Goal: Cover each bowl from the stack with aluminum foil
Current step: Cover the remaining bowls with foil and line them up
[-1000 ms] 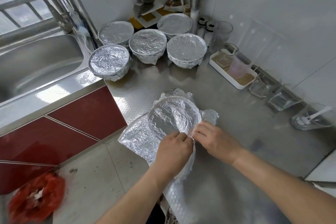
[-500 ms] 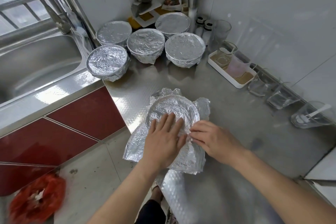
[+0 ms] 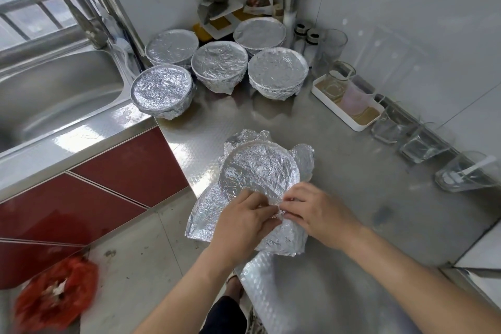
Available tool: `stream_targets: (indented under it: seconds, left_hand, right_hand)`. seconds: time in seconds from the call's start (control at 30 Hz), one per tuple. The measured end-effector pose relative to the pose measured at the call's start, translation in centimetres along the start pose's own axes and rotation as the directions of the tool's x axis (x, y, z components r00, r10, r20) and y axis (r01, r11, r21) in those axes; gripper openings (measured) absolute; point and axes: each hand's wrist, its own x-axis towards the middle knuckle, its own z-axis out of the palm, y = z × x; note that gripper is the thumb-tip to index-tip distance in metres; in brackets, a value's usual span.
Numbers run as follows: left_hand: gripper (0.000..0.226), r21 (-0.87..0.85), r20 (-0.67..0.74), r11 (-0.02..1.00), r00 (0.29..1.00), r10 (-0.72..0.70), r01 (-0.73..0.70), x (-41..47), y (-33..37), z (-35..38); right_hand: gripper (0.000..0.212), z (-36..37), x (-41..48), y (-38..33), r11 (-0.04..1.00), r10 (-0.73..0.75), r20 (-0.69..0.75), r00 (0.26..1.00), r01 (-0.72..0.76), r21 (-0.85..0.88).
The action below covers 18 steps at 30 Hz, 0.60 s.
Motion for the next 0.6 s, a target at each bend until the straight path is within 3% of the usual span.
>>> stream_targets:
  seconds: [0.2, 0.37, 0.5, 0.6]
  left_hand:
    - [0.026, 0.098, -0.044, 0.992, 0.996, 0.081, -0.077, 0.4, 0.5, 0.8]
    - [0.026, 0.052, -0.075, 0.998, 0.996, -0.038, 0.042, 1.0, 1.6, 1.1]
    - [0.031, 0.013, -0.065, 0.985, 0.983, -0.171, 0.172, 1.8, 2.7, 1.2]
    - [0.034, -0.089, -0.056, 0.976, 0.977, -0.206, 0.201, 1.9, 2.6, 0.4]
  right_hand:
    - [0.011, 1.1, 0.3, 0.2, 0.986, -0.070, -0.025, 0.997, 0.066, -0.151]
    - [0.017, 0.7, 0.7, 0.9, 0.972, -0.152, -0.015, 0.988, 0.147, -0.181]
    - [0.015, 0.2, 1.3, 2.1, 0.996, -0.044, 0.069, 0.997, 0.050, -0.078]
    - [0.020, -1.2, 1.5, 1.9, 0.993, 0.112, 0.049, 0.992, -0.114, 0.027]
